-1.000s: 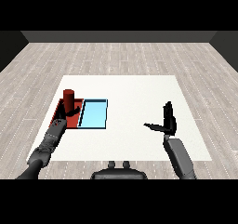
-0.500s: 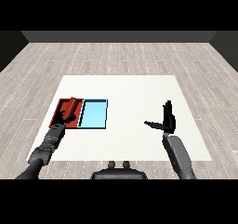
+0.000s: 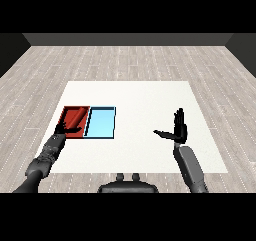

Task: Pick the red can and put it in the red box

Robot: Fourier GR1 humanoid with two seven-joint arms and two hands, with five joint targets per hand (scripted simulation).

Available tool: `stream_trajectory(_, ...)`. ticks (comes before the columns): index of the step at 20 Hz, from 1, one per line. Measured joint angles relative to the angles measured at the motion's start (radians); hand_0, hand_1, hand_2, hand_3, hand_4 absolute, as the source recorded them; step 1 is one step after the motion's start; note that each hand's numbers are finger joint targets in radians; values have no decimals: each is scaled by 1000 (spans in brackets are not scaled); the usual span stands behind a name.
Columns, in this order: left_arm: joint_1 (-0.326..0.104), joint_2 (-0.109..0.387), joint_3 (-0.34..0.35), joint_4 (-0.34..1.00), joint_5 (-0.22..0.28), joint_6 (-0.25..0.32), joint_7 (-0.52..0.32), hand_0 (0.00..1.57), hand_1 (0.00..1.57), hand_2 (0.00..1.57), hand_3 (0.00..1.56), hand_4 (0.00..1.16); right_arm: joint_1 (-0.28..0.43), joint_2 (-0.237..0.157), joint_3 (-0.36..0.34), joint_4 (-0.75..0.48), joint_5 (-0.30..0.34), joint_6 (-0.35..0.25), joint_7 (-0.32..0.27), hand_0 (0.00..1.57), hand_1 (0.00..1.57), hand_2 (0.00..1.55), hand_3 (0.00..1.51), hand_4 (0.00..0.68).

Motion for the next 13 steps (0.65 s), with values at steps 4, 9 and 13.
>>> stream_trajectory(4, -10, -4, 33, -42, 28, 33, -61, 0, 0, 0, 0, 0, 2, -3, -16, 9, -14, 30, -17, 0, 0, 0, 0, 0)
stream_trajectory(9, -6, 6, 104, -148, 96, -23, -237, 670, 670, 381, 0, 0, 1, -14, -25, -12, -29, 67, -21, 0, 0, 0, 0, 0)
stream_trajectory(13, 16, -16, 140, -261, 146, -126, -365, 0, 0, 0, 0, 0, 30, -9, -3, -41, -25, 96, -39, 0, 0, 0, 0, 0)
